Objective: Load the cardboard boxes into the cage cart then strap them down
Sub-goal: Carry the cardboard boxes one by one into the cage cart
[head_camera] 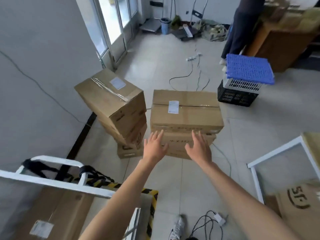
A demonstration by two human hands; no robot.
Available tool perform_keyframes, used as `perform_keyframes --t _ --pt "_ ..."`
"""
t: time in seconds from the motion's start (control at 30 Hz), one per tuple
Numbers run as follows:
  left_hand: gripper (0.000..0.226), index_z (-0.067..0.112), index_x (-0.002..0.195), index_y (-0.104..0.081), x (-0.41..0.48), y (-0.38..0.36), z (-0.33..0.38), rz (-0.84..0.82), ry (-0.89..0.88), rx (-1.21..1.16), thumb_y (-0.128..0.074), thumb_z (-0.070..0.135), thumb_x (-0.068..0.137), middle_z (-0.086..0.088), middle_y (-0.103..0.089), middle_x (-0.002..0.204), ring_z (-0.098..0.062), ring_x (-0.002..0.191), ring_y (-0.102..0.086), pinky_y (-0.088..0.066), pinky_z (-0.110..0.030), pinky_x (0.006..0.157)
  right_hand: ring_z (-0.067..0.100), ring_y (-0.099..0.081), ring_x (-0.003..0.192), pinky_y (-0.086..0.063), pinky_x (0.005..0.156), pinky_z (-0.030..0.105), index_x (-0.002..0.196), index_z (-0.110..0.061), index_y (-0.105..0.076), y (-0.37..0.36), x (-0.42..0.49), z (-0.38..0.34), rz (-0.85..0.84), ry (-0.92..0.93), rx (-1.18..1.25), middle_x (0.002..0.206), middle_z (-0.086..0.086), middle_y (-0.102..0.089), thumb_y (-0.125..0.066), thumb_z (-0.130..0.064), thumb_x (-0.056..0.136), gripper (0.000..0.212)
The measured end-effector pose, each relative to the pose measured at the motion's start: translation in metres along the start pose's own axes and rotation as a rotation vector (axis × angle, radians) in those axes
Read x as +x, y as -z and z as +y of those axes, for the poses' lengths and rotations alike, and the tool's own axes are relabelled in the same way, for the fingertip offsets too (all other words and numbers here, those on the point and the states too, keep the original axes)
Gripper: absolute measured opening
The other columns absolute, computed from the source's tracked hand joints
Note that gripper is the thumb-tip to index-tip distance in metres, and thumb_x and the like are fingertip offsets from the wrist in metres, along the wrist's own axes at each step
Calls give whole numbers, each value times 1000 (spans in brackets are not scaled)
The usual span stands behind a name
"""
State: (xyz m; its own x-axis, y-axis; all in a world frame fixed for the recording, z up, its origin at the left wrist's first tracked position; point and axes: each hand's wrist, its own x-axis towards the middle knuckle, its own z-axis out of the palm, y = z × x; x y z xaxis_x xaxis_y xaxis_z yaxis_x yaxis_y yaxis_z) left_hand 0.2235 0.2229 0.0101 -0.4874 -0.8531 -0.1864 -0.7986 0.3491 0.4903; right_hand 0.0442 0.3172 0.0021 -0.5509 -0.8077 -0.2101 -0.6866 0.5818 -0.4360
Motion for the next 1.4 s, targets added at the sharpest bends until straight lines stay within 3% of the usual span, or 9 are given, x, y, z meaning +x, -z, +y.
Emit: perform_keyframes --t 0.3,0.53,0.7,0.87,1.07,1.13,1.2,1.27,1.4 --pt "70 21 158 -21 90 -48 78 -105 -13 37 -44 51 99 -5 -29 162 -25 151 -20 -19 -50 121 27 -18 151 -36 112 47 158 -25 -17 39 76 97 -17 -167 93 167 5 -12 -48 -39 95 72" --pt "75 13 159 -15 220 -69 56 -188 119 -95 -42 52 101 -16 -38 156 -34 139 -41 -39 -45 109 27 -18 150 -30 115 48 159 -28 -15 28 187 125 -117 -237 119 166 4 -13 -47 -48 95 75" --pt "70 21 159 -19 331 -87 21 -208 128 -42 -47 47 100 -12 -27 162 -33 147 -27 -29 -48 116 28 -19 150 -27 117 49 158 -27 -17 5 299 125 -178 -305 136 166 4 -15 -51 -49 92 78" --pt "86 27 159 -11 407 -79 -28 -184 405 -7 -59 53 93 -21 2 165 -35 153 2 -16 -59 119 26 -11 153 -19 120 50 159 -26 -14 -4 386 142 -208 -432 161 167 5 -9 -56 -48 90 83" --pt "120 11 158 9 432 -72 -67 -200 634 -383 -80 38 82 -22 -14 163 -34 151 -16 -20 -49 121 32 -4 153 -21 119 56 159 -29 -7 4 427 189 -195 -622 174 167 2 7 -61 -40 90 88" --pt "117 13 159 1 431 -76 -73 -226 731 -543 -83 36 80 -15 -27 160 -31 145 -33 -32 -49 117 33 -7 153 -21 120 53 159 -26 -2 1 435 202 -209 -703 263 167 6 5 -66 -41 90 96" --pt "103 15 155 -20 432 -79 -73 -192 815 -669 -84 36 78 -10 -44 151 -28 133 -48 -42 -49 110 33 -21 150 -26 119 49 160 -19 -5 -3 442 208 -224 -783 386 166 10 -13 -71 -42 87 100" --pt "89 14 149 -34 435 -79 -69 -141 847 -691 -85 31 78 -10 -52 142 -28 125 -55 -47 -49 105 34 -34 143 -33 115 49 158 -17 -15 -3 449 208 -233 -836 436 161 11 -29 -72 -45 83 98" --pt "70 13 137 -48 433 -66 -50 -91 811 -694 -84 25 78 -10 -61 131 -29 117 -60 -48 -51 102 34 -43 136 -39 110 52 154 -19 -27 16 457 212 -212 -824 469 154 8 -41 -71 -42 79 90"
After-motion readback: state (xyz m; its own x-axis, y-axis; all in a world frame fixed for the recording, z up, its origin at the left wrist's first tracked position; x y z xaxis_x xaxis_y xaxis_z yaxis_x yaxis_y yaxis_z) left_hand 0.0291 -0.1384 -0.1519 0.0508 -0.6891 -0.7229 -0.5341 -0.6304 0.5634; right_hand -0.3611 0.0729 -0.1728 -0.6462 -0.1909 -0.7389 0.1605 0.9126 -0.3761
